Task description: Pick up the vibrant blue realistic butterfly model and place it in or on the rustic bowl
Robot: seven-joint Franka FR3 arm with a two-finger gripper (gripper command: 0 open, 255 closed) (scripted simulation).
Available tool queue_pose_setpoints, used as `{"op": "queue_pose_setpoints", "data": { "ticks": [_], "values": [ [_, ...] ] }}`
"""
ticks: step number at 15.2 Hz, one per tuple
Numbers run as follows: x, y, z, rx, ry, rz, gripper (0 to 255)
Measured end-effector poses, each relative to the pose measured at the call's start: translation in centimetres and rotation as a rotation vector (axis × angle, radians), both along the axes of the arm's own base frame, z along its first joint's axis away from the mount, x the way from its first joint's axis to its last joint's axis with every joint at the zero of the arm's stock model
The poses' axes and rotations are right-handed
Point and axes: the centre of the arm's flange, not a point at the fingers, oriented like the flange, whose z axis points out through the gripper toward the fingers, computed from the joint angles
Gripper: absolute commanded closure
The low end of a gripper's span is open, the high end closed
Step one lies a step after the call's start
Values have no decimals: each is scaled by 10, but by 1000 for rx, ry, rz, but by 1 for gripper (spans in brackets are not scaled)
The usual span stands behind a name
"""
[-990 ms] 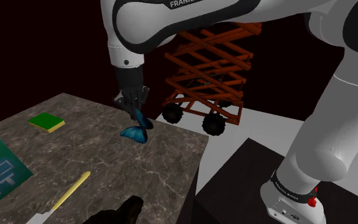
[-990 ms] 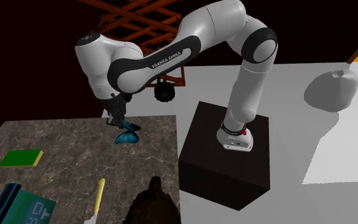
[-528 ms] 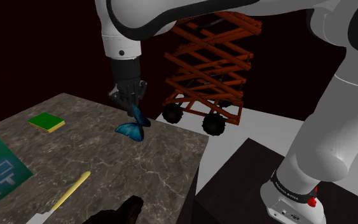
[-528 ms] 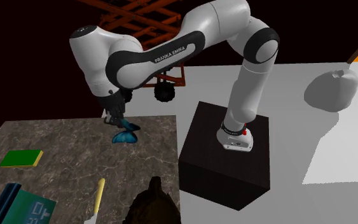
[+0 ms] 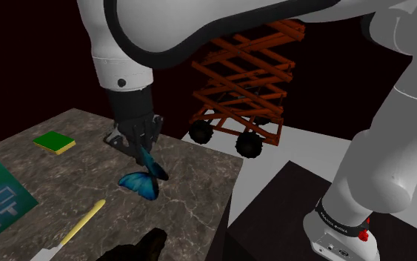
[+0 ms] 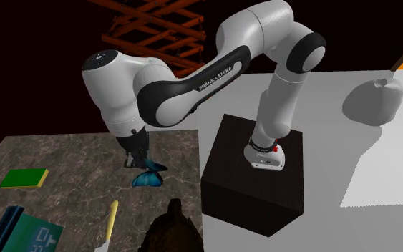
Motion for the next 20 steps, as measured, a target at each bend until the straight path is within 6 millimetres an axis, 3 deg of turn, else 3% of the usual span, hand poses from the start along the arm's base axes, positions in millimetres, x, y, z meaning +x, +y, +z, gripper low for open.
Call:
{"op": "queue_pose_setpoints", "data": {
  "ticks": [14, 16, 20],
  "values": [
    [-128, 138, -1, 0, 1, 2, 255],
    [-139, 147, -6, 0, 0, 0, 255],
    [-141, 149, -26, 0, 0, -1, 255]
  ]
}}
